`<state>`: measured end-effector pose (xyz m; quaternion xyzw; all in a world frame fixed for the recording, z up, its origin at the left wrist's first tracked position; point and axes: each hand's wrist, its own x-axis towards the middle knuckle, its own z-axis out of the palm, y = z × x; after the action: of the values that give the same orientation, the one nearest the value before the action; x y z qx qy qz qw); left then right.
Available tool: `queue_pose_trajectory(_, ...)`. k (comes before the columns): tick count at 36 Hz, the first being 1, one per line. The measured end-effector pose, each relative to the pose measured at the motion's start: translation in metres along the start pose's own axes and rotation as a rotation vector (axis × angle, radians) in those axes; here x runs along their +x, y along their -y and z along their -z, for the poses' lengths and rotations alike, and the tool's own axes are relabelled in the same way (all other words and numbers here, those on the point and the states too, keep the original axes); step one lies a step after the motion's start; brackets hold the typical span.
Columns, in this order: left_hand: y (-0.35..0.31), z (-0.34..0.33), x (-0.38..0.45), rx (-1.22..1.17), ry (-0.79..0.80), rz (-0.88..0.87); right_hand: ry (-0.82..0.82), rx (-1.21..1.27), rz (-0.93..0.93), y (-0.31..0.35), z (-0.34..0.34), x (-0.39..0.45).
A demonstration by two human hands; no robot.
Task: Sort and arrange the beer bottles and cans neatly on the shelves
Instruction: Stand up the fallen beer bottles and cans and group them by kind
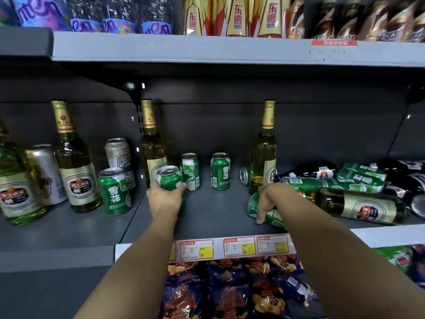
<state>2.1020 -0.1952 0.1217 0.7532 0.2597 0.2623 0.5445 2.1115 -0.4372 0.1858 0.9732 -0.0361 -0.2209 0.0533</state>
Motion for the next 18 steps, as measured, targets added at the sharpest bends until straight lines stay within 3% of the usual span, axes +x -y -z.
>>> queue_pose_trajectory(3, 0.003, 0.008, 0.007, 0.069, -0.033, 0.004, -0.077, 0.091, 0.055, -0.002, -0.004, 0.007)
queue_pose_trajectory(7, 0.007, 0.012, 0.011, 0.084, -0.026, -0.017, -0.053, 0.424, 0.232, -0.001, 0.001, 0.002)
queue_pose_trajectory(10, 0.002, 0.009, 0.0, 0.14, -0.054, -0.072, -0.204, 0.662, 0.407, 0.009, 0.008, 0.0)
queue_pose_trajectory(15, -0.013, -0.002, -0.021, 0.365, -0.381, -0.632, -0.388, 0.842, 0.513, 0.043, 0.01, 0.008)
queue_pose_trajectory(17, -0.023, -0.006, -0.028, 0.31, -0.265, -0.748, -0.492, 0.81, 0.54, 0.056, 0.009, 0.01)
queue_pose_trajectory(18, -0.027, -0.009, -0.032, 0.258, -0.147, -0.699, -0.547, 0.743, 0.544, 0.061, 0.008, 0.01)
